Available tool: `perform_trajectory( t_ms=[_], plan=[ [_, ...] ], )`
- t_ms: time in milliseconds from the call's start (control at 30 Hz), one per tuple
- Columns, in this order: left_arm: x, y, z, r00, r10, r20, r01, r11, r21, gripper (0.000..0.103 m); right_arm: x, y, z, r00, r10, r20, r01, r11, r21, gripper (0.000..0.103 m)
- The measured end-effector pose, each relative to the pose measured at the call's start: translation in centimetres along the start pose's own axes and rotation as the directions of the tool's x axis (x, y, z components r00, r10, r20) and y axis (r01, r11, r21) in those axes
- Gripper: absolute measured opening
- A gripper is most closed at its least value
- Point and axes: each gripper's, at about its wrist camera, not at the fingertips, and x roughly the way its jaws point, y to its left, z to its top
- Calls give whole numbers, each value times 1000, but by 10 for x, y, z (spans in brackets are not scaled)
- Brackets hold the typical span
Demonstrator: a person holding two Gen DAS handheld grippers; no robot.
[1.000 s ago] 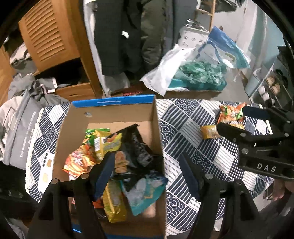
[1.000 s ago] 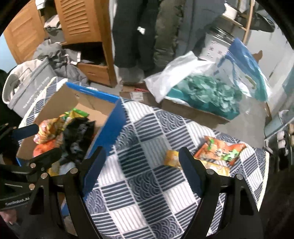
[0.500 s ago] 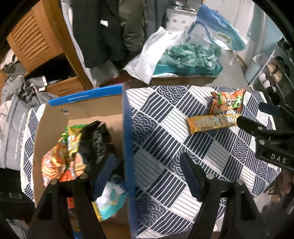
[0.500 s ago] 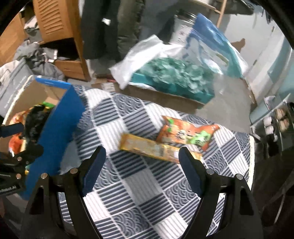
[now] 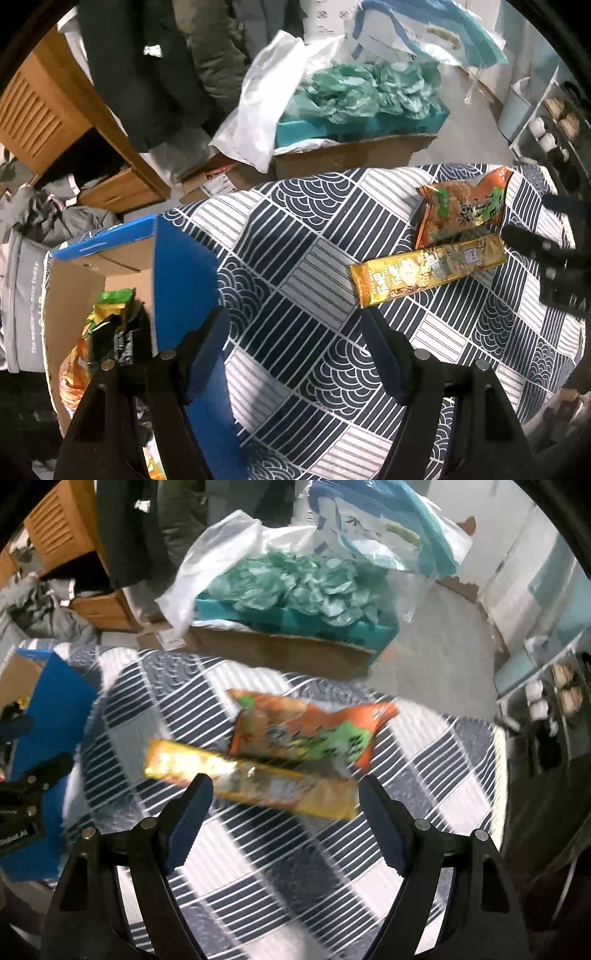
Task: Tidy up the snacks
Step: 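Lower the right tool onto the orange-green bag while the left tool approaches the yellow bar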
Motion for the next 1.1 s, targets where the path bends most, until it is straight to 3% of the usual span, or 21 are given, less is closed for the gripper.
perform_trajectory(
  t_ms=[200, 467, 600, 800, 900, 1100],
  plan=[
    [22, -13, 13, 1000, 6, -16, -6, 1000, -7, 75, 24, -4, 15, 1000, -19, -2, 18, 989, -146, 81],
    [46, -18, 42, 1000, -8, -15, 7, 999, -50, 75, 46, -2, 38, 999, -13, 30, 19, 980, -197, 81],
    [54, -19, 45, 1000, -11, -28, 9, 998, -58, 75, 68, -7, 44, 1000, -24, -14, 21, 982, -189, 81],
    [67, -25, 32, 997, -37, -71, 35, 999, -42, 75, 80, -22, 40, 995, 54, -88, -65, 991, -120, 81],
    [71, -25, 28, 995, -45, -87, 41, 998, -40, 75, 87, -27, 33, 982, 117, -149, -131, 987, -93, 81],
    [72, -23, 19, 992, -72, -107, 66, 996, -61, 75, 99, -10, 7, 953, 131, -274, -171, 977, -128, 79]
  ],
)
